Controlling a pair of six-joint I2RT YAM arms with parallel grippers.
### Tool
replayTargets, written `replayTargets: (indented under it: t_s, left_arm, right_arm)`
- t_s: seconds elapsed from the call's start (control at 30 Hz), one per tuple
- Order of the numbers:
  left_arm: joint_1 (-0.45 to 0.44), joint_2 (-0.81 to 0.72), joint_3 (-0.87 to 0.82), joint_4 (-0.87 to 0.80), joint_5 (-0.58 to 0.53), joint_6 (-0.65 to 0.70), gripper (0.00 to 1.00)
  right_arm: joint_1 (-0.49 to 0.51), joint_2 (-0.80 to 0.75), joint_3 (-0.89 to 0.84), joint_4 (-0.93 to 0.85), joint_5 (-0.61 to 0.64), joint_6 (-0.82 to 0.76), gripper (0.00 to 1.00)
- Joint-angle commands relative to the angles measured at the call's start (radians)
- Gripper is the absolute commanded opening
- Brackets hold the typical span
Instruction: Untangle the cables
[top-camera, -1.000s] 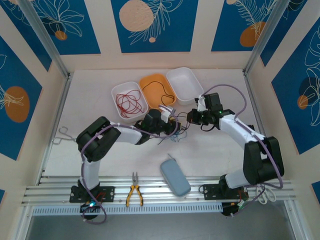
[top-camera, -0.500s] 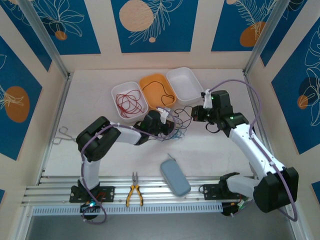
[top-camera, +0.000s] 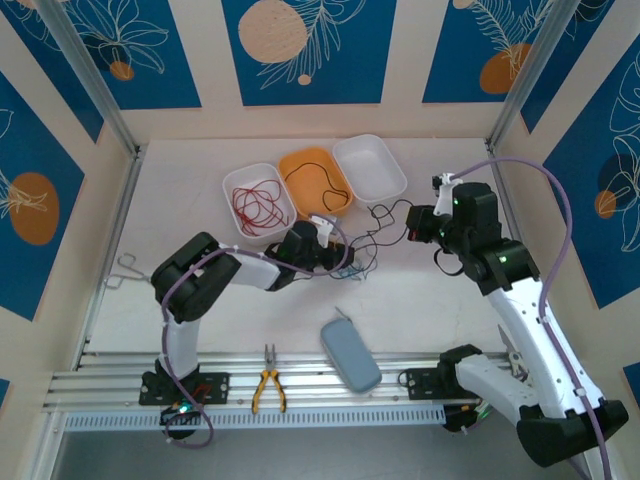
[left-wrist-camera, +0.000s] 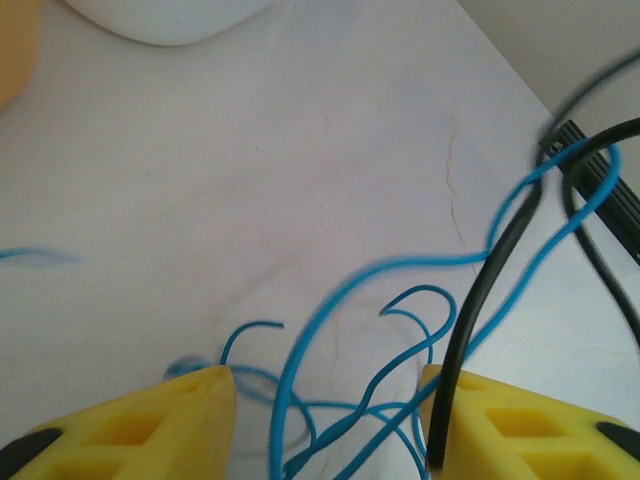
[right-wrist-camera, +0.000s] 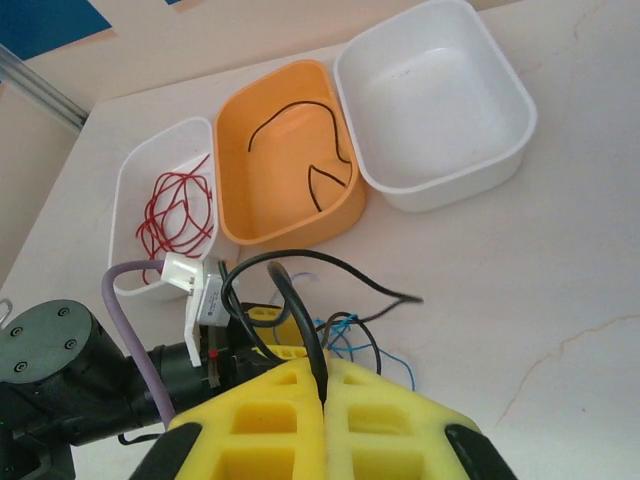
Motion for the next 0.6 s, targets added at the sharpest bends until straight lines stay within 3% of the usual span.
replayTargets:
  t_s: [0.0,0.07,0.3,0.47,0.57]
  left_arm:
    - [0.01,-0.08,-0.024,0.066,0.034,0.017,0.54]
    - [0.01,-0.122,-0.046,0.09,0.035,0.055,0.64]
    - [0.01,-0.254,-0.142,0.223,0.009,0.259,0.7]
    - [0.005,-0.262,-0.133,0.305,0.106,0.372,0.7]
    - [-0.003,-0.226,-0.104,0.369,0.151,0.373,0.66]
  right_arm:
    - [0.002,-0.016,0.01,-0.041,0.023,0.01,0.0]
    - [0.001,-0.02,0.011,-0.042,0.02,0.013,0.0]
    - [0.0,-0.022,0.02,-0.03,-0.02,0.031,0.0]
    - [0.0,-0.022,0.027,-0.018,-0.058,0.052,0.0]
    - [0.0,-0.023,0.027,-0.013,-0.075,0.061,0.0]
